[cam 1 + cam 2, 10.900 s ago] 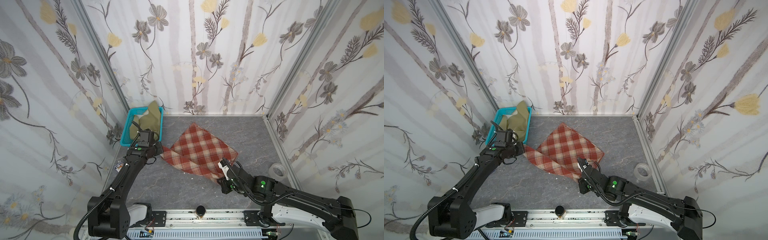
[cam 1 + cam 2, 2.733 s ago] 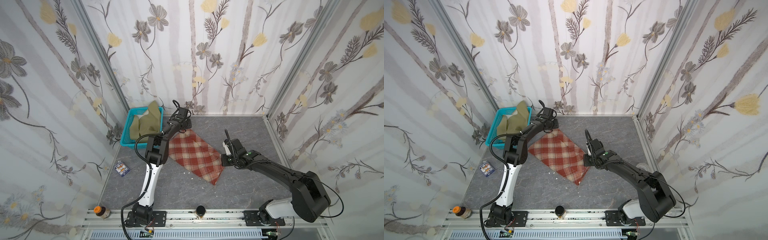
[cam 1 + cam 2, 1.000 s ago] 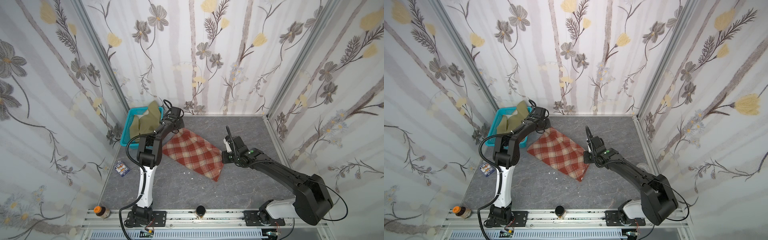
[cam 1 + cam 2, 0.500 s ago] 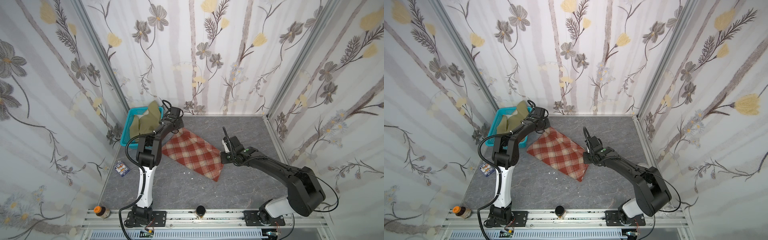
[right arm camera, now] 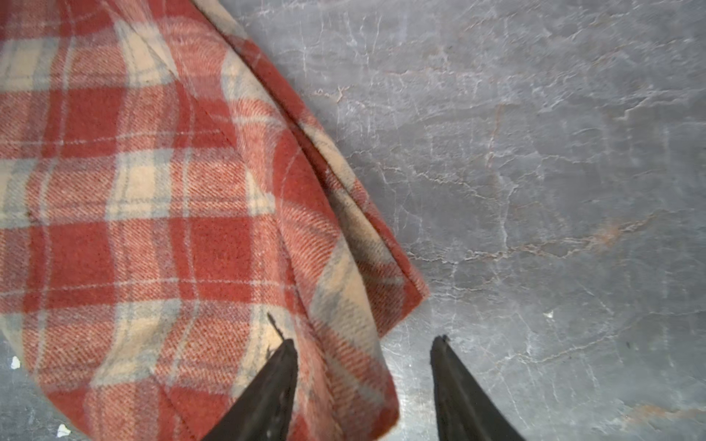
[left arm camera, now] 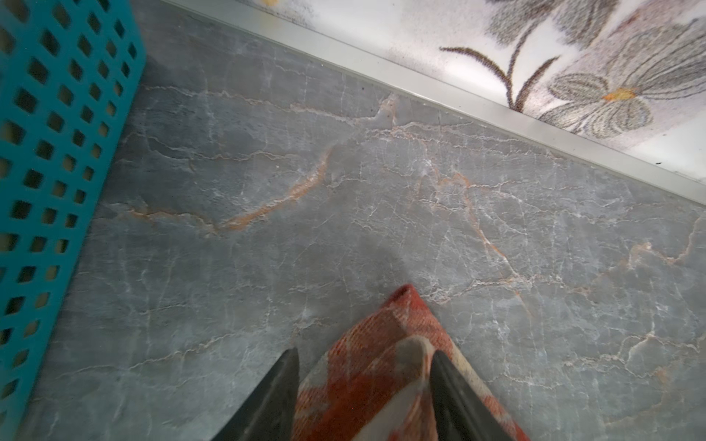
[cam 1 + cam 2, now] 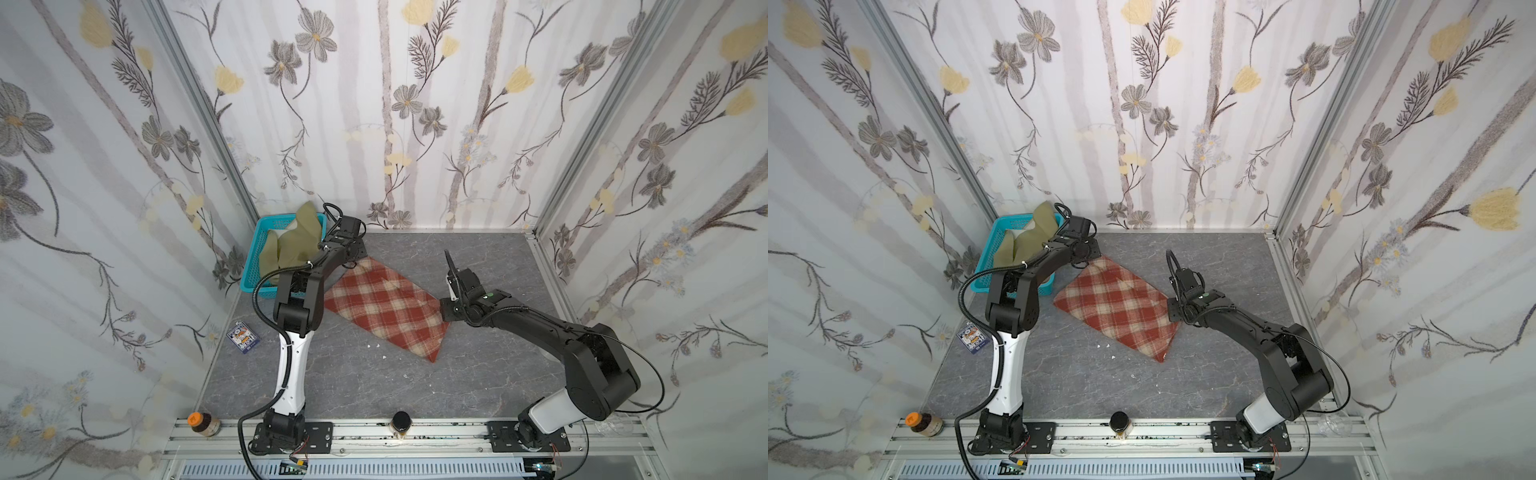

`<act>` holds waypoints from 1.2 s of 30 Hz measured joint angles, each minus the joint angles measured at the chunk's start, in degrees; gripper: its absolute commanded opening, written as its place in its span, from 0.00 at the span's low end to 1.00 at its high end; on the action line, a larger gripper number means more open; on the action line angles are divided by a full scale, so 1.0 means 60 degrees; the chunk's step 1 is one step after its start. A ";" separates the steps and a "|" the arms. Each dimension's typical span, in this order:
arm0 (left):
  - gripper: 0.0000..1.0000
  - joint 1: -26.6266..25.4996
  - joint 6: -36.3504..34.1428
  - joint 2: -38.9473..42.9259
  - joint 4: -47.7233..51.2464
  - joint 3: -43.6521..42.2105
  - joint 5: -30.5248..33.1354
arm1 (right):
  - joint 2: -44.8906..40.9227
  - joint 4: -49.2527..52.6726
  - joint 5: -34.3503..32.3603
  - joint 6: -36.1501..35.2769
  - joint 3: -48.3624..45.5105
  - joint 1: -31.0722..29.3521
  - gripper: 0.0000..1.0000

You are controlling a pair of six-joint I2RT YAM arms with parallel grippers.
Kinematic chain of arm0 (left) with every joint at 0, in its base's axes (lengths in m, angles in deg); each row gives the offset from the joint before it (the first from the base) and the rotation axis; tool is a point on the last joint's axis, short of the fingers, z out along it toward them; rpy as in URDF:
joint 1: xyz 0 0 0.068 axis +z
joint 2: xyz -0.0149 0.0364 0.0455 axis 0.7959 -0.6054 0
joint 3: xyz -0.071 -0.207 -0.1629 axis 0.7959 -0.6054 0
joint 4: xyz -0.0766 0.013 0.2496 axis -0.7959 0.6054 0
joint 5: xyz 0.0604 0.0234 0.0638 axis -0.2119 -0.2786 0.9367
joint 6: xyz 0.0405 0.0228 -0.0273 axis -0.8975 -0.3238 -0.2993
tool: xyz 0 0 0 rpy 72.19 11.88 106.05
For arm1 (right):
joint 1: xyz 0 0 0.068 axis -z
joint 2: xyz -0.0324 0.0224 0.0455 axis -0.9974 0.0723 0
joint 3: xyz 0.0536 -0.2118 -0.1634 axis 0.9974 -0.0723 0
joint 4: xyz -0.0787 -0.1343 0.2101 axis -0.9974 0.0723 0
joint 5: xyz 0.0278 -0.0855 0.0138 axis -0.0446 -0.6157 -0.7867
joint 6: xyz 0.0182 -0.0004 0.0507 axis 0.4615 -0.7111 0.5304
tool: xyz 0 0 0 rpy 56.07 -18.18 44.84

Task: Fold and stack the skirts

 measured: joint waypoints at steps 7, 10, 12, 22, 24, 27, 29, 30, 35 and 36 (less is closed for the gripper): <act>0.39 -0.0284 0.0004 0.1016 -0.0328 -0.1089 0.0131 | -0.1122 -0.0069 0.0488 0.0091 -0.0273 -0.0073 0.12; 0.35 -0.0532 0.0011 0.1100 -0.0433 -0.1665 0.0015 | -0.1151 -0.0310 0.1049 0.0299 -0.0612 -0.0080 0.05; 0.35 -0.0601 0.0073 0.1100 -0.0535 -0.2011 -0.0182 | -0.1020 -0.0463 0.1326 0.0390 -0.0743 -0.0087 0.04; 0.35 -0.0568 0.0470 0.1137 -0.1242 -0.3311 -0.0572 | 0.0550 -0.0958 0.1239 0.0623 -0.0714 0.0113 0.01; 0.35 -0.0568 0.0470 0.1359 -0.1341 -0.3687 -0.0583 | 0.0820 -0.1016 0.1053 0.0623 -0.0608 0.0142 0.00; 0.37 -0.0568 0.0503 0.1840 -0.1417 -0.4324 -0.0616 | 0.1224 -0.1016 0.0798 0.0627 -0.0470 0.0277 0.00; 0.37 -0.0568 0.0554 0.2164 -0.1453 -0.4827 -0.0630 | 0.1490 -0.1002 0.0634 0.0652 -0.0357 0.0342 0.00; 0.37 -0.0568 0.0608 0.2346 -0.1464 -0.5093 -0.0663 | 0.1581 -0.1009 0.0543 0.0648 -0.0317 0.0364 0.00; 0.37 -0.0594 0.0867 0.3300 -0.1552 -0.6492 -0.0874 | 0.1989 -0.1024 0.0219 0.0605 -0.0098 0.0484 0.00; 0.37 -0.0616 0.0907 0.3446 -0.1617 -0.6699 -0.0889 | 0.2047 -0.1035 0.0168 0.0586 -0.0066 0.0510 0.00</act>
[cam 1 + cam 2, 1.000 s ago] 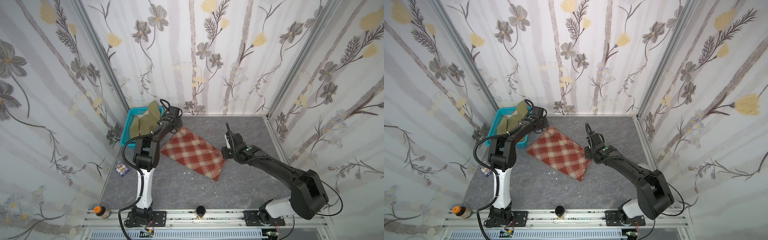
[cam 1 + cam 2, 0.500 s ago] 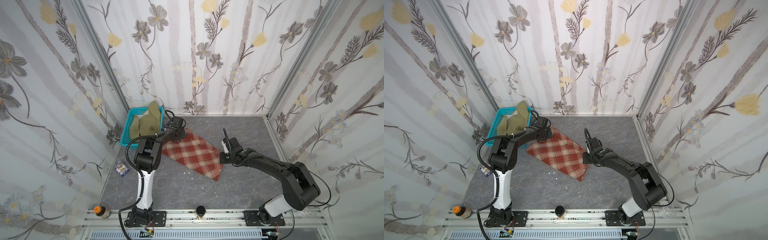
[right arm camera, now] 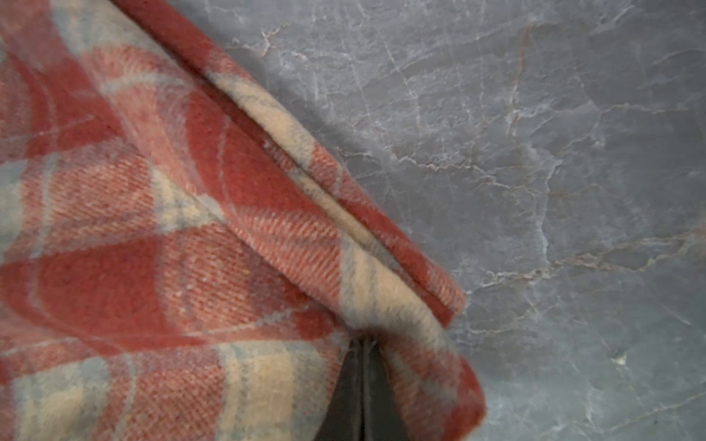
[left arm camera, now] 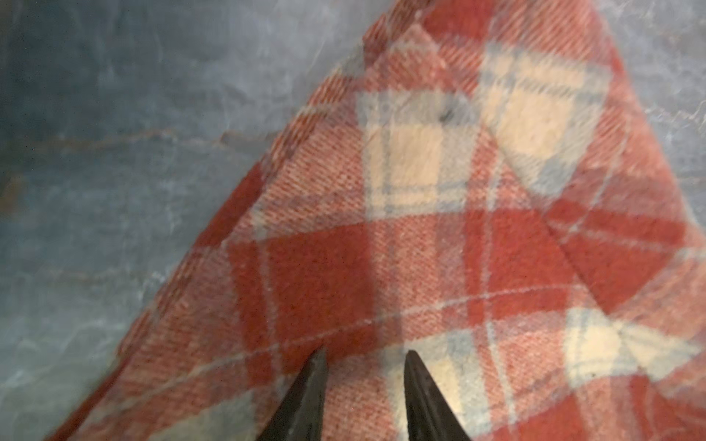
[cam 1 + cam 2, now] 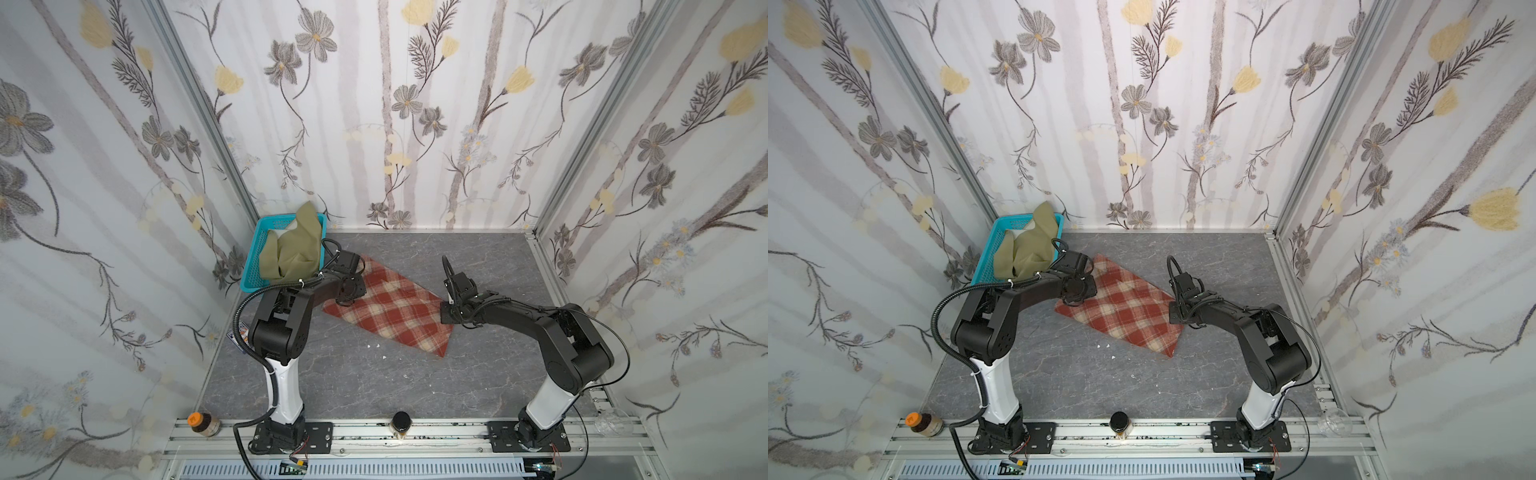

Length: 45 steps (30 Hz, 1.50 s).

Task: Fold and stack the skirts
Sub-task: 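Grasp the plaid skirt's near edge with both grippers and tug it straight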

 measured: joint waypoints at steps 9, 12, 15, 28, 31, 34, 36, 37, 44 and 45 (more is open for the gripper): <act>0.38 -0.0495 0.0386 0.1443 -0.0324 -0.1927 -0.0055 | -0.0310 0.0160 -0.0361 -0.0565 0.0040 0.0164 0.04; 0.39 -0.0557 0.0561 0.1993 -0.0182 -0.2441 -0.0066 | -0.0980 0.0266 -0.0299 -0.0743 0.0033 0.0007 0.07; 0.43 -0.0557 0.0714 0.2619 0.0073 -0.2750 -0.0044 | -0.1690 0.0401 0.0117 -0.0798 -0.0215 -0.0255 0.07; 0.46 -0.0594 0.0772 0.3417 0.0113 -0.3530 0.0146 | -0.3810 0.0331 0.1927 0.0506 -0.3333 -0.0765 0.05; 0.46 -0.0594 0.0769 0.3413 0.0124 -0.3708 0.0208 | -0.3821 0.0033 0.2080 0.0794 -0.3705 -0.0765 0.04; 0.46 -0.0586 0.0772 0.3424 0.0117 -0.3880 0.0302 | -0.3883 -0.0113 0.2095 0.0976 -0.3869 -0.0765 0.04; 0.46 -0.0568 0.0780 0.3519 0.0080 -0.4033 0.0331 | -0.4025 -0.0091 0.2084 0.1035 -0.3934 -0.0765 0.04; 0.47 -0.0557 0.0787 0.3570 0.0066 -0.4095 0.0346 | -0.4084 -0.0058 0.2058 0.1035 -0.3945 -0.0769 0.04; 0.47 -0.0532 0.0827 0.4018 -0.0186 -0.4623 0.0331 | -0.4433 0.0364 0.1996 0.0958 -0.3847 -0.0750 0.09; 0.47 -0.0532 0.0834 0.4131 -0.0087 -0.4670 0.0328 | -0.4590 0.0495 0.2000 0.0943 -0.3748 -0.0718 0.16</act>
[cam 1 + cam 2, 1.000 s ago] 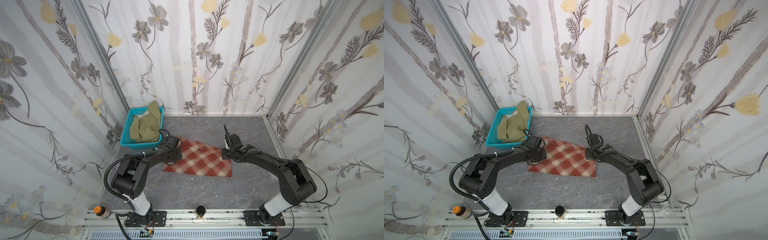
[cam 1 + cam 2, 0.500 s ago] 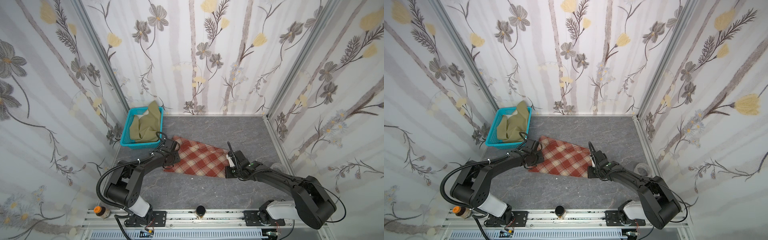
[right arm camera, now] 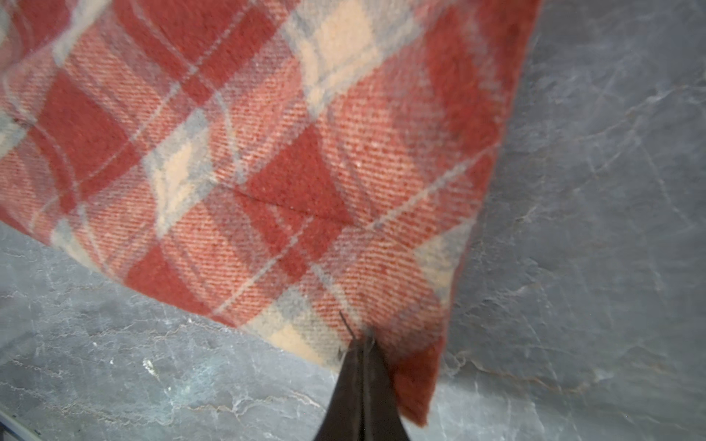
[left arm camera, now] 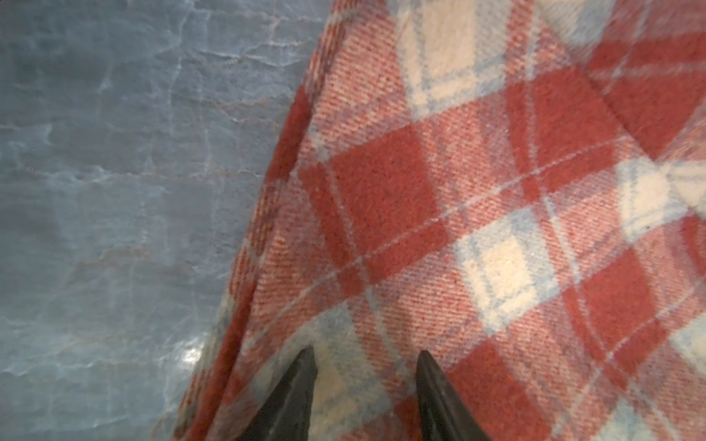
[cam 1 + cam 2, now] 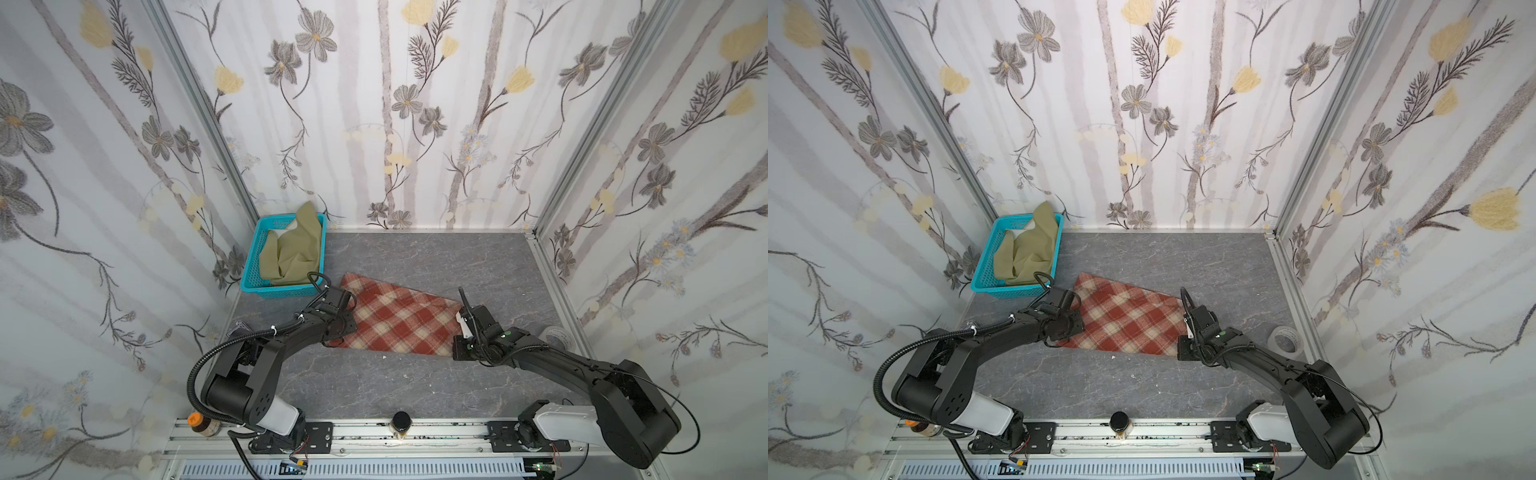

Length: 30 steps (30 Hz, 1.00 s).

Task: Fold and stack the skirts
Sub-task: 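Grasp the plaid skirt's near edge with both grippers and tug it straight, then open both grippers and lift the left gripper away from the skirt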

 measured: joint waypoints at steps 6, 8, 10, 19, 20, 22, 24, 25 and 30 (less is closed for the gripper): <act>0.47 -0.0546 -0.0098 0.0849 0.0867 0.0612 0.0215 | -0.1071 0.0149 0.0397 -0.0353 0.0539 0.0787 0.58; 0.47 -0.1038 -0.0299 0.0841 0.0878 0.1147 0.0146 | -0.1166 0.0157 0.0637 -0.0430 0.0565 0.1249 0.60; 0.46 -0.1504 -0.0317 0.0616 0.0918 0.1719 0.0087 | -0.1078 0.0149 0.0925 -0.0539 0.0568 0.1752 0.61; 0.36 -0.3031 -0.1344 -0.2302 0.0936 0.4903 -0.0747 | 0.0149 -0.0572 0.2546 -0.0750 0.0255 0.3282 0.61; 0.36 -0.3122 -0.1410 -0.2707 0.0929 0.5213 -0.0892 | 0.0302 -0.0721 0.2692 -0.0732 0.0255 0.3333 0.61; 0.35 -0.3271 -0.1530 -0.3428 0.0958 0.5781 -0.1067 | 0.0528 -0.1071 0.2940 -0.0612 0.0233 0.3337 0.62; 0.34 -0.3421 -0.1563 -0.4047 0.0947 0.6251 -0.1242 | 0.0714 -0.1483 0.3187 -0.0459 0.0131 0.3337 0.62; 0.34 -0.3483 -0.1588 -0.4295 0.0936 0.6419 -0.1366 | 0.0809 -0.1632 0.3253 -0.0379 0.0095 0.3344 0.61; 0.34 -0.3643 -0.1668 -0.5122 0.0954 0.6750 -0.1880 | 0.1395 -0.2266 0.3512 -0.0146 0.0022 0.3362 0.55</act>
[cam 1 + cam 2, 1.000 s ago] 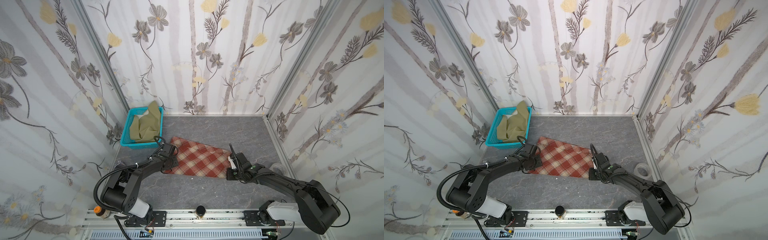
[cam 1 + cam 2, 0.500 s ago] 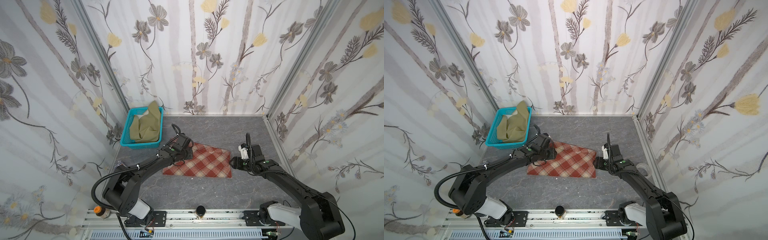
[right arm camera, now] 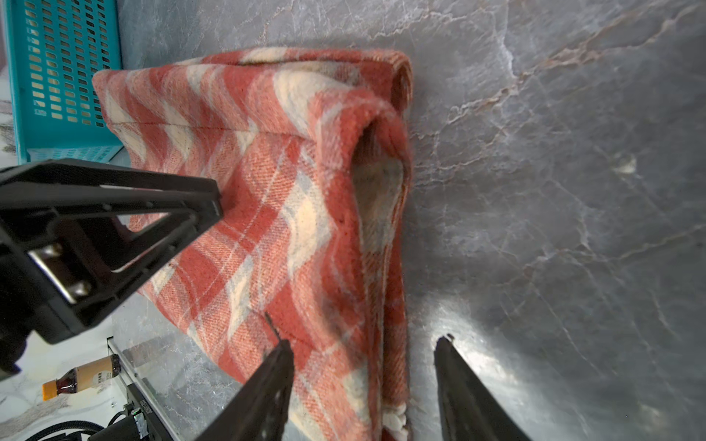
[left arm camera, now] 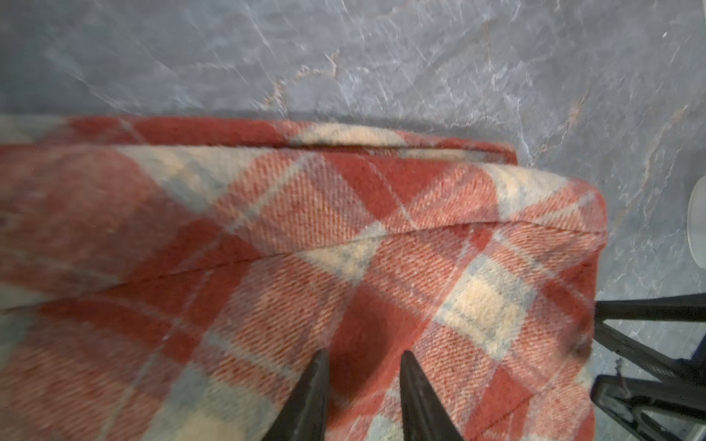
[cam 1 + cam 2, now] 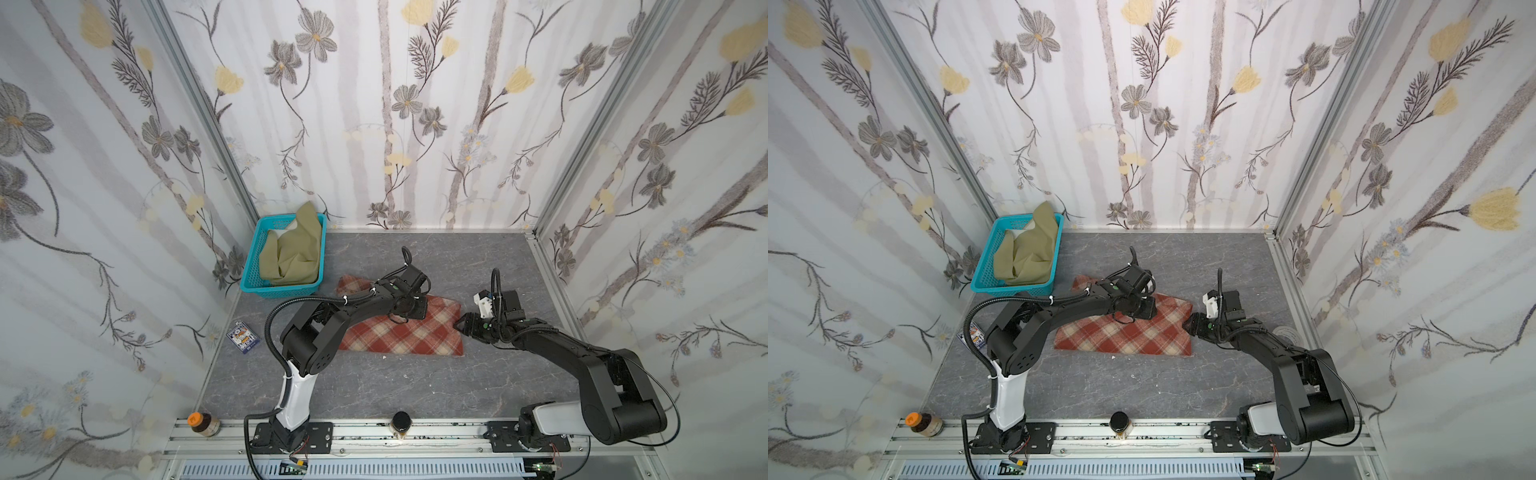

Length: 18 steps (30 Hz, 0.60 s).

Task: Fold and stack the skirts

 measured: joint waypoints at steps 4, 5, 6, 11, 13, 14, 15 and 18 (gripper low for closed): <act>0.34 0.0018 -0.0066 -0.0270 -0.0007 0.0007 -0.0109 | 0.0280 -0.0270 0.0095 0.0200 -0.0113 -0.0007 0.51; 0.34 0.0015 -0.0066 -0.0313 -0.0007 0.0004 -0.0127 | 0.0408 -0.0437 0.0135 0.0226 -0.0117 -0.0015 0.51; 0.34 0.0004 -0.0069 -0.0350 -0.0033 -0.0011 -0.0157 | 0.0557 -0.0576 0.0138 0.0302 -0.0131 -0.0036 0.51; 0.33 0.0000 -0.0066 -0.0375 -0.0273 -0.0124 -0.0197 | 0.0940 -0.1042 0.0321 0.0514 -0.0157 -0.0146 0.51; 0.33 0.0000 -0.0066 -0.0382 -0.0412 -0.0168 -0.0244 | 0.1122 -0.1246 0.0412 0.0597 -0.0087 -0.0189 0.50; 0.33 0.0000 -0.0066 -0.0386 -0.0463 -0.0193 -0.0259 | 0.1224 -0.1351 0.0481 0.0597 -0.0047 -0.0208 0.50; 0.33 0.0000 -0.0066 -0.0390 -0.0510 -0.0208 -0.0266 | 0.1319 -0.1479 0.0525 0.0667 -0.0022 -0.0226 0.49; 0.33 0.0000 -0.0066 -0.0419 -0.0703 -0.0248 -0.0324 | 0.1574 -0.1796 0.0565 0.0747 0.0066 -0.0324 0.46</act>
